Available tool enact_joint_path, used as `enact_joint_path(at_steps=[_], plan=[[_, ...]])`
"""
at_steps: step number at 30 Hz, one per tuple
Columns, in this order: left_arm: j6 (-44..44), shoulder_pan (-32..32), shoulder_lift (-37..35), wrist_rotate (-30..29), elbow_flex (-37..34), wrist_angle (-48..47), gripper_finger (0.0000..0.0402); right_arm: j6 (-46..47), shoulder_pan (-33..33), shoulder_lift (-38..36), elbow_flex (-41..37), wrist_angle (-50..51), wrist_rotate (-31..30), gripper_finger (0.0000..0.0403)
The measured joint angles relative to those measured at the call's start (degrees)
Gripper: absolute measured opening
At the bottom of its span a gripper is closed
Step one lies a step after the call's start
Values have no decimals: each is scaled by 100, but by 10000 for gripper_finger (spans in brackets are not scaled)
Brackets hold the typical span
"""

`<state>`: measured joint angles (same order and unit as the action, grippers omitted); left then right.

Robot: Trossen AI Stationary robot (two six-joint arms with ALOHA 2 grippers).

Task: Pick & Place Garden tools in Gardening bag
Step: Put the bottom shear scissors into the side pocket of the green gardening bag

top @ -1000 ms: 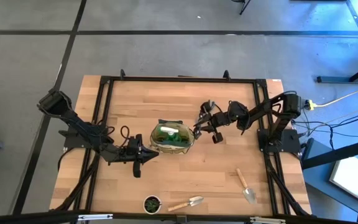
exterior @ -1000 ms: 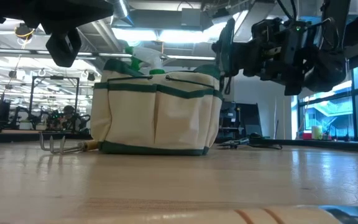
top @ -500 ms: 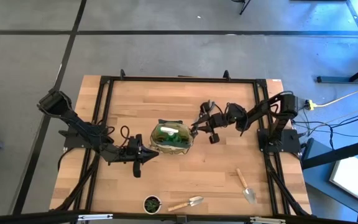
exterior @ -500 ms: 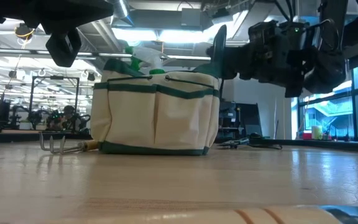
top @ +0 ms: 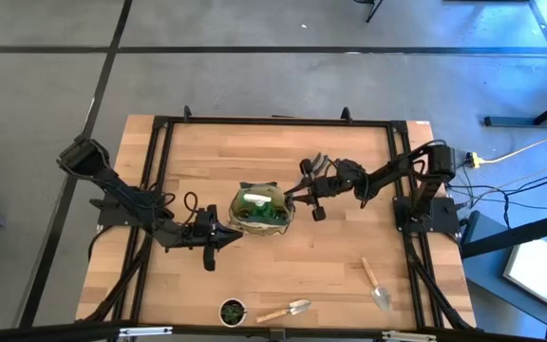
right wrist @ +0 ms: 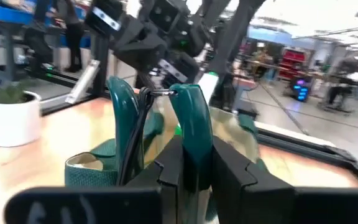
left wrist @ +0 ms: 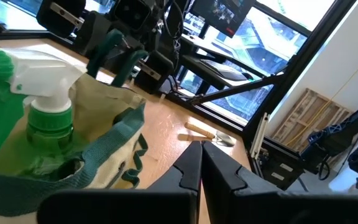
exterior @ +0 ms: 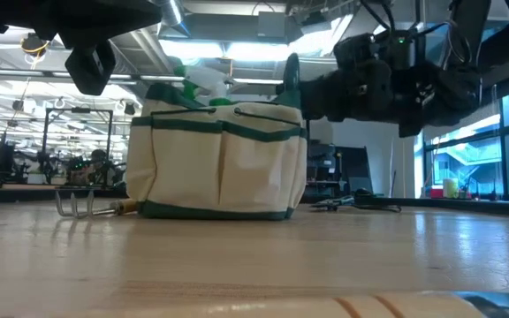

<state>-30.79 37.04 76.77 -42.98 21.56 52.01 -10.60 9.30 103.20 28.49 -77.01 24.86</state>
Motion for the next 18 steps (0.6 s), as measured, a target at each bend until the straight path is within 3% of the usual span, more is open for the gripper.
enact_joint_path(at_steps=[8, 18], plan=[[0, 0, 0, 0, 0, 0, 2, 157, 46, 0, -98, -97, -330, 53], [0, 0, 0, -2, 0, 1, 3, 93, 130, 227, -94, -63, -151, 53]])
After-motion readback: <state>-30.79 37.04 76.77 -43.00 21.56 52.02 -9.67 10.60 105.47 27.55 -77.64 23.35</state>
